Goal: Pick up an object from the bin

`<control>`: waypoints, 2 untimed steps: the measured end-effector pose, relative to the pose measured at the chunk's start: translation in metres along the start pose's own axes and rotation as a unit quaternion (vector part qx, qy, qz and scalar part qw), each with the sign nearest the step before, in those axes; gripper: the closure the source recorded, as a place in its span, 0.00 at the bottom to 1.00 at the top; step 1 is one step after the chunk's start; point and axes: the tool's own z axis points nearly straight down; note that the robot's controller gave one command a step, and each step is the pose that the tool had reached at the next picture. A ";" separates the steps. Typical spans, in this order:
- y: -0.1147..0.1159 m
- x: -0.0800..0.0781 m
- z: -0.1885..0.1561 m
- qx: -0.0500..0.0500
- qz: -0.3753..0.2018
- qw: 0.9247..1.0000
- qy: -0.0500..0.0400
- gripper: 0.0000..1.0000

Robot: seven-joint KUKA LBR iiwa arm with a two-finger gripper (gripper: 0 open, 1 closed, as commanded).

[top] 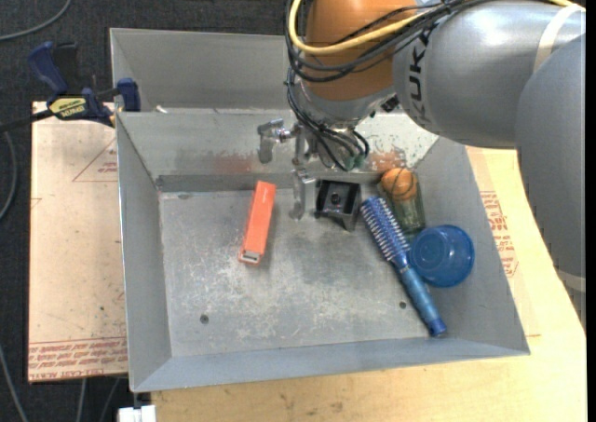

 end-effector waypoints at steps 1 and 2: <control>0.000 0.000 0.000 0.000 0.000 1.000 0.000 0.00; 0.008 0.006 0.015 0.001 -0.029 1.000 -0.003 0.00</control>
Offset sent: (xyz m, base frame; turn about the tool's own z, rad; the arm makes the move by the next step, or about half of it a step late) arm -0.0512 0.0396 -0.0937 -0.3224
